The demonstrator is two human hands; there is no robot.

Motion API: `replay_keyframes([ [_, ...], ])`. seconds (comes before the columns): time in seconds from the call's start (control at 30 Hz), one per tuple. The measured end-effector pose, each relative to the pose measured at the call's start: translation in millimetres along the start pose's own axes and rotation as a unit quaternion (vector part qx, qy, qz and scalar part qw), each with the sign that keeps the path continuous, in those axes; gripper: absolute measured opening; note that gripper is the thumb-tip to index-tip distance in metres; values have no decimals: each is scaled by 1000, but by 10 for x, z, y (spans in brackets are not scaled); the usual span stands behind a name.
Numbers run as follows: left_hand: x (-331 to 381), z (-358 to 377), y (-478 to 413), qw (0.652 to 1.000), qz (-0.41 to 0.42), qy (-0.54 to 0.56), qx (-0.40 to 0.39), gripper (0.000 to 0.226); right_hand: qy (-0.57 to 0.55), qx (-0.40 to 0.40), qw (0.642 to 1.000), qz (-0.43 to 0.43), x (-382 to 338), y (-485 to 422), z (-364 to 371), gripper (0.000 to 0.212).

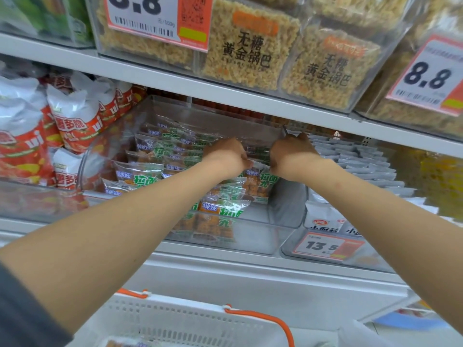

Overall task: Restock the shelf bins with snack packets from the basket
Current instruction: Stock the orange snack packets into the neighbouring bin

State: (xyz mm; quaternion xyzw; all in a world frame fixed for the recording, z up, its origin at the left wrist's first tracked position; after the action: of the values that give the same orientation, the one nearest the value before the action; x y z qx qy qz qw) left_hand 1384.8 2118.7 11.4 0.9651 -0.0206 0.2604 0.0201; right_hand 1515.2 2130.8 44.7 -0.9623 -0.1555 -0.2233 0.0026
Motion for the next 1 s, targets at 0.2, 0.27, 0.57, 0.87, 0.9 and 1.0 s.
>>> replay_keyframes([
  [0.2,-4,28,-4,999,-29,15,-8,44,10,11,1000,17,-17,-28,-1,26],
  [0.27,-20,28,-2,1000,-22,16,-5,44,9,12,1000,14,-5,-53,2,30],
  [0.57,-73,8,70,996,12,82,27,21,-117,28,992,-32,52,170,-129,25],
  [0.87,-73,-294,992,972,72,106,196,11,-264,215,933,-115,-440,1059,-184,10],
  [0.9,-92,-312,1142,970,72,108,204,12,-277,225,927,-120,-531,1167,-177,8],
  [1.0,-229,-256,1612,972,70,98,204,17,-311,226,913,-140,-860,1476,-109,8],
])
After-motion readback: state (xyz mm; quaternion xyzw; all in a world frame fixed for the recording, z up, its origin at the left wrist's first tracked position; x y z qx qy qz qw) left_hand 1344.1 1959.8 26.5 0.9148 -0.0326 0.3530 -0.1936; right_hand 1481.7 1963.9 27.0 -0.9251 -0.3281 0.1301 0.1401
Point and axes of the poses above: each hand's wrist, its own y-axis away from the middle knuckle, its own z-axis out of the palm, x = y × z, the point moved 5 cm from there along -y, towards the middle knuckle, and after that the axes turned 5 degrees about -x, right-handed, at the moved point
